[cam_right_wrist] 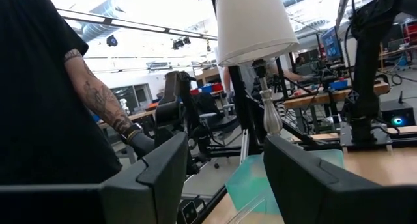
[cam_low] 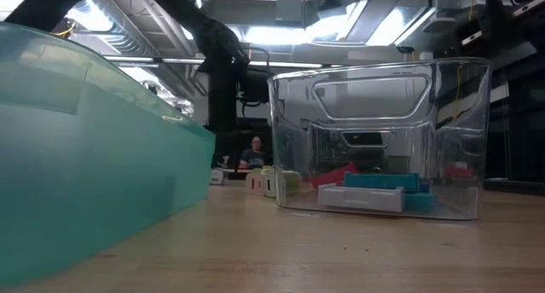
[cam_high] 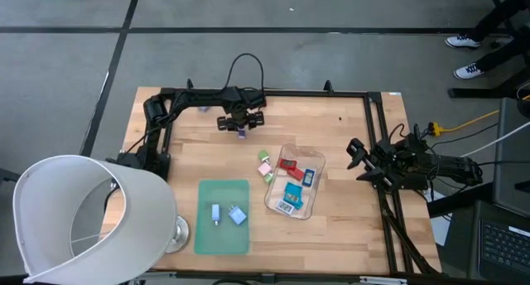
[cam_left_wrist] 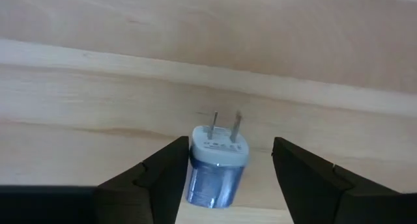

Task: Pick & Place Office items
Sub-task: Put the dark blue charger adapter into the green bin

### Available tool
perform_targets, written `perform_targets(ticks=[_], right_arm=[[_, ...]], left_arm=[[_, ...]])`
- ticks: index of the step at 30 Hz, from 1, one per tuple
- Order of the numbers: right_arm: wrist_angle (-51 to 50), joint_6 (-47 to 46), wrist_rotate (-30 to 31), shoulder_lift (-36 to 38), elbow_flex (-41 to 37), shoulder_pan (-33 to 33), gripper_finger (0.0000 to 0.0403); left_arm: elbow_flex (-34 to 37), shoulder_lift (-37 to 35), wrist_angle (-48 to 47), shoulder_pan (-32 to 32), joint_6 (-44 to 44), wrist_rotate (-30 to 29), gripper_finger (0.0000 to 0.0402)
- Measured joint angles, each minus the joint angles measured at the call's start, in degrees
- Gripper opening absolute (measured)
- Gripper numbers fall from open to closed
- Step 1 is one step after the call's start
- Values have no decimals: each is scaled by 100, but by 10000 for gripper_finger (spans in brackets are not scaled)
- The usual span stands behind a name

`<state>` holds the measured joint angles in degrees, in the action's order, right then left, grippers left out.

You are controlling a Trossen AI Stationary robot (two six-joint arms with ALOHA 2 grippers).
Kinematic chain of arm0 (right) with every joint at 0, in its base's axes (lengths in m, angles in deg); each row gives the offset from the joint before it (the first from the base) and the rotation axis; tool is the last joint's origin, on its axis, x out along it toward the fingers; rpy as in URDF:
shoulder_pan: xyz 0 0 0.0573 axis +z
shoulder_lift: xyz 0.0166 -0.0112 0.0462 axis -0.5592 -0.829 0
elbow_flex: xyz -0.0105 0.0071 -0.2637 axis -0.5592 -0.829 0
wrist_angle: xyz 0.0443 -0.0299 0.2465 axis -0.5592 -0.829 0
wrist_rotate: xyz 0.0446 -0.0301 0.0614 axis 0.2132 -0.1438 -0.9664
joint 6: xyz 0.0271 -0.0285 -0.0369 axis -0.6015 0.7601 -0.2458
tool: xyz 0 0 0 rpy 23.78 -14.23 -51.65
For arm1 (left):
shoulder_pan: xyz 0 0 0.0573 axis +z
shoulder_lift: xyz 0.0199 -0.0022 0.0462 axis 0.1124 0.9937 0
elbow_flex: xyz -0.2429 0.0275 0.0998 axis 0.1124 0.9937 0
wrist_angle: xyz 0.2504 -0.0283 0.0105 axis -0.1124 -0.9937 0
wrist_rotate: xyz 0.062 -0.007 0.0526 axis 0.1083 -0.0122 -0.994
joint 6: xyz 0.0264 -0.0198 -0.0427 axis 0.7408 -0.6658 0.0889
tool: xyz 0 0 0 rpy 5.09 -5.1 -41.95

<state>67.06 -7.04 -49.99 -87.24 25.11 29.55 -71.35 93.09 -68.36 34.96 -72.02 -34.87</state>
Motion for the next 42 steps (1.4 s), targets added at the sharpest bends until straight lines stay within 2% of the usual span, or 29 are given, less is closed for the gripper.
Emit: perform_targets(ticks=[5,13,17,23,28,32,38,42], right_arm=[[0,17,80,0,0,0,200],[0,17,109,0,0,0,200],[0,29,262,0,0,0,200],[0,129,399,0,0,0,201],[-2,130,401,0,0,0,201],[-4,131,400,0,0,0,201],[-60,151,402,0,0,0,201],[-163,216,404,0,0,0,201]], left_arm=[[338,1,194,-34,320,338,225],[767,-47,584,-101,339,309,239],[842,-47,614,-52,508,335,214],[869,-45,603,-55,785,226,133],[871,-142,729,-64,1296,396,126],[841,-453,1169,-102,1926,436,126],[823,-1644,1115,-209,2777,369,126],[805,-2329,864,-532,4257,532,126]])
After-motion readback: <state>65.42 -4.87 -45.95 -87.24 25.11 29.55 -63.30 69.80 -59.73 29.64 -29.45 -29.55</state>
